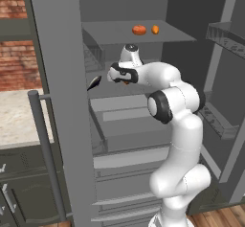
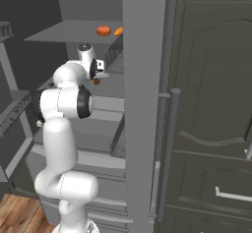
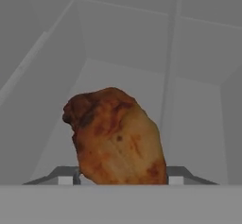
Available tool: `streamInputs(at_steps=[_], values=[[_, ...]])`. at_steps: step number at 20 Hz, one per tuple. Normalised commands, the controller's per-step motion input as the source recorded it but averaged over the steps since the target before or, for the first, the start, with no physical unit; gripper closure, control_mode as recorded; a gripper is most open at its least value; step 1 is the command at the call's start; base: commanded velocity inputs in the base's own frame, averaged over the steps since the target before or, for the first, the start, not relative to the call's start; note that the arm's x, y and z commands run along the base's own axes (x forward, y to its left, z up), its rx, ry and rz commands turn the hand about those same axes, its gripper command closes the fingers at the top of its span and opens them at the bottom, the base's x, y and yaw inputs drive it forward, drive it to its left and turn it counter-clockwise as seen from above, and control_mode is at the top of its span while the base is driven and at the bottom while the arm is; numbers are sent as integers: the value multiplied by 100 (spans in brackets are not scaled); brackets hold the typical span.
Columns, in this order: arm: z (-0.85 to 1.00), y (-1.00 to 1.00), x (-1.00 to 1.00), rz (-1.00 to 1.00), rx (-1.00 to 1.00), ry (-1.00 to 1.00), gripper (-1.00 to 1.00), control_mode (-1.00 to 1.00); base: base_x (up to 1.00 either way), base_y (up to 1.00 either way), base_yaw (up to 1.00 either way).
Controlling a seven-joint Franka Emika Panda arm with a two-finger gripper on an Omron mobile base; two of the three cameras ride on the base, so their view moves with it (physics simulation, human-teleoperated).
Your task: Gather the squash and carrot from the fridge and place them on a tray on the dining counter. Then gather the fish and chicken drumstick from the fridge and place them on the other tray.
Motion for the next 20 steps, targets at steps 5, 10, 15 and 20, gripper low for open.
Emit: streamInputs(at_steps=[5,10,15,20], values=[[0,0,0,0,0,0,100,-100,0,0,0],[0,0,0,0,0,0,100,-100,0,0,0],[0,2,-19,0,0,-2,100,-100,0,0,0],[0,18,-95,-4,0,-15,100,-100,0,0,0]])
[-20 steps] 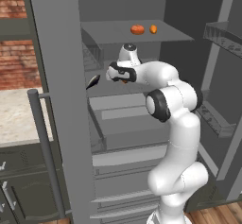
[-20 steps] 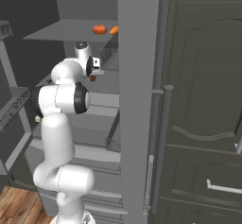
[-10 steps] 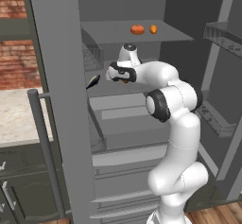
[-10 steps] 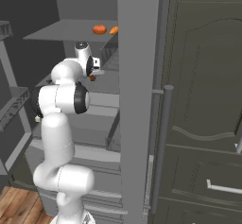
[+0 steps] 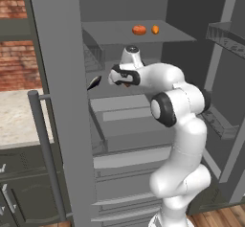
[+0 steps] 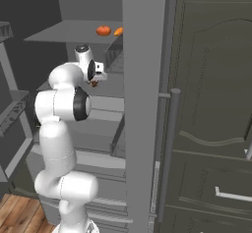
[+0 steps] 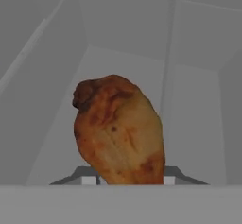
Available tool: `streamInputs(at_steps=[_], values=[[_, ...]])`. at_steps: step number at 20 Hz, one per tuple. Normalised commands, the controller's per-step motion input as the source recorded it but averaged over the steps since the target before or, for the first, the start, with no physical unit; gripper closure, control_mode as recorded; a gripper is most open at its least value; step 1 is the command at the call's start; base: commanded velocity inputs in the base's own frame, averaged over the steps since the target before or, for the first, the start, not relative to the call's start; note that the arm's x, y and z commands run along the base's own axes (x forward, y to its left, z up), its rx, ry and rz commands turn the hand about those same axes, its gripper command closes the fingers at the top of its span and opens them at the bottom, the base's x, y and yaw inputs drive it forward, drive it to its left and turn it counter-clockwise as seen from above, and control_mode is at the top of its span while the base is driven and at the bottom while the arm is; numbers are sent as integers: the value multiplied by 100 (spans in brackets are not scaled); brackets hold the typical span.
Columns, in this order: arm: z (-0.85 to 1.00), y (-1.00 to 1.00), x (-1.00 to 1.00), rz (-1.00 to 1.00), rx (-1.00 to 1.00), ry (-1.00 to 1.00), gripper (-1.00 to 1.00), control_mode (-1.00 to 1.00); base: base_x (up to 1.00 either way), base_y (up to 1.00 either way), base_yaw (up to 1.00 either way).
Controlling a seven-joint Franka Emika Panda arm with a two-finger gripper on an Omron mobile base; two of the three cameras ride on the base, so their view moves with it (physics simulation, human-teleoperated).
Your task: Gather the squash and carrot from the fridge and place them on a tray on the dining counter. Then gather the fish and chicken drumstick from the fridge and place them on the other tray.
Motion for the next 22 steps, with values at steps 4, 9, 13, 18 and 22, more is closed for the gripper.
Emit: streamInputs(at_steps=[4,9,13,18,22], values=[[23,7,-100,-5,5,-22,100,-100,0,0,0],[58,0,-100,-7,16,-21,100,-100,0,0,0],[43,2,-100,-5,14,-15,100,-100,0,0,0],[75,0,-97,-7,25,-12,100,-100,0,0,0],[85,0,-92,-9,38,-2,100,-100,0,0,0]])
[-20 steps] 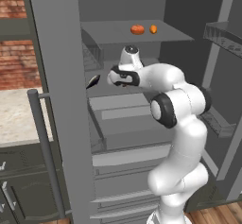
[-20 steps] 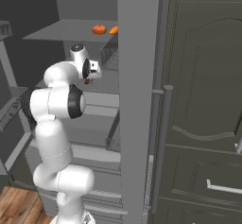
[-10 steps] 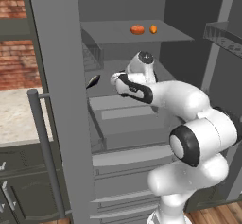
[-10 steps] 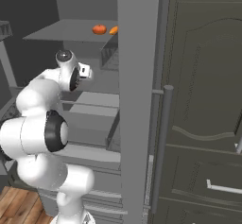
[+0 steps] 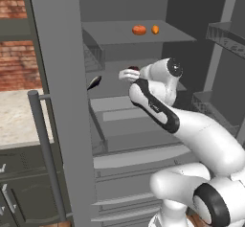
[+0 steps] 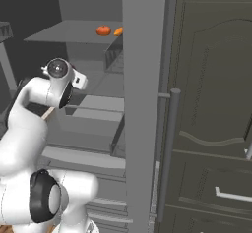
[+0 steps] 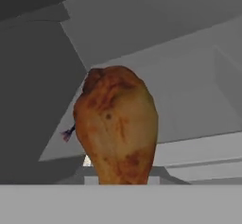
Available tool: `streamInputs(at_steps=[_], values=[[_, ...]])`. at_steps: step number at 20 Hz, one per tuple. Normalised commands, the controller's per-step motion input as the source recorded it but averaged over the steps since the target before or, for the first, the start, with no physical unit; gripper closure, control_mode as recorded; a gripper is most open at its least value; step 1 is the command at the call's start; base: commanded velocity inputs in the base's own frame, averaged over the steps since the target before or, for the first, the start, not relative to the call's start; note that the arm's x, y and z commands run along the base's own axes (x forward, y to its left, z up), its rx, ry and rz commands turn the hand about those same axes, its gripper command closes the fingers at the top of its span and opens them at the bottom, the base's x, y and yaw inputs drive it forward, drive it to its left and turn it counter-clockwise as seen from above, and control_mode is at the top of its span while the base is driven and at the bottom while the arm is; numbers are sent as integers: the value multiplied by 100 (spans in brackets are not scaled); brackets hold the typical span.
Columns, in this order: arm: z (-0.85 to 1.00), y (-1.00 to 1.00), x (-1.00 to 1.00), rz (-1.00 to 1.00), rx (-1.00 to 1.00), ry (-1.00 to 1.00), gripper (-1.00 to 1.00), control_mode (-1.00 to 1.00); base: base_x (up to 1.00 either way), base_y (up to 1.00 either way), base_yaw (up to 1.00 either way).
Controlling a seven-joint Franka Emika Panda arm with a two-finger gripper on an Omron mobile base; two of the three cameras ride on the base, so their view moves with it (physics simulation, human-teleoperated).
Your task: Gather the squash and carrot from the fridge and place them on a tray on the dining counter. Then gather the fish and chicken drumstick from the fridge and place them on the other tray.
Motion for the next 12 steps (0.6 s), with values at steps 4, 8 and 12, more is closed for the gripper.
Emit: streamInputs(at_steps=[4,8,12], values=[[75,0,-88,-14,45,0,100,-100,0,0,0],[57,0,-76,-9,44,2,100,-100,0,0,0],[57,0,-37,-7,25,2,100,-100,0,0,0]])
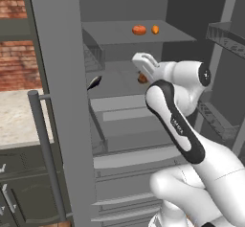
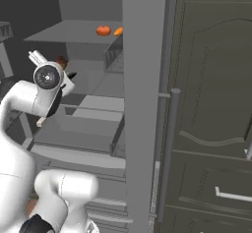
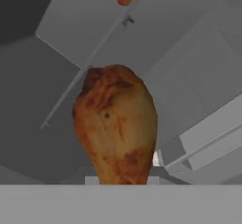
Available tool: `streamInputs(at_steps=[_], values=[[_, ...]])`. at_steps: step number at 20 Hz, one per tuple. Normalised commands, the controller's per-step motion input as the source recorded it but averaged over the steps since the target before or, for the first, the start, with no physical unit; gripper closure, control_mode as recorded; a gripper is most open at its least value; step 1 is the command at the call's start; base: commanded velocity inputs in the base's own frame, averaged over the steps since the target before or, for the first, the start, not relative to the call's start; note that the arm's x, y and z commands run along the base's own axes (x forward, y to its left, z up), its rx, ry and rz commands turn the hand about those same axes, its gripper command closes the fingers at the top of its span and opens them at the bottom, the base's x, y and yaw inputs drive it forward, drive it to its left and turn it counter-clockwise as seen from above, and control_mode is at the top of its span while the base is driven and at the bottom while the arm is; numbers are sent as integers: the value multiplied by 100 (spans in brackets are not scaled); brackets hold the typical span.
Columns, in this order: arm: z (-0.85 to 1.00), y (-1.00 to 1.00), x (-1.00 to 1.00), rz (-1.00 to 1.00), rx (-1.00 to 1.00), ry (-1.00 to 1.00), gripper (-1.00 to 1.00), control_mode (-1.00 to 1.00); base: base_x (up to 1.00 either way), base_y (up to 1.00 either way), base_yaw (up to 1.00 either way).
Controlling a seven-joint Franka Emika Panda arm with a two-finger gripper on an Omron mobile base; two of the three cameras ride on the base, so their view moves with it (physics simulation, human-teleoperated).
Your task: Gather the squash and carrot from the fridge and place them on a tray on the dining counter. Then gather the fish and chicken drumstick from the fridge and place them on the other tray.
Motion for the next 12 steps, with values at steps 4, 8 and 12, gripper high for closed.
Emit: streamInputs(at_steps=[4,8,12], values=[[78,-6,3,0,16,6,100,-100,0,0,0],[59,-14,-20,2,17,9,100,-100,0,0,0],[22,-1,-73,0,14,13,100,-100,0,0,0]])
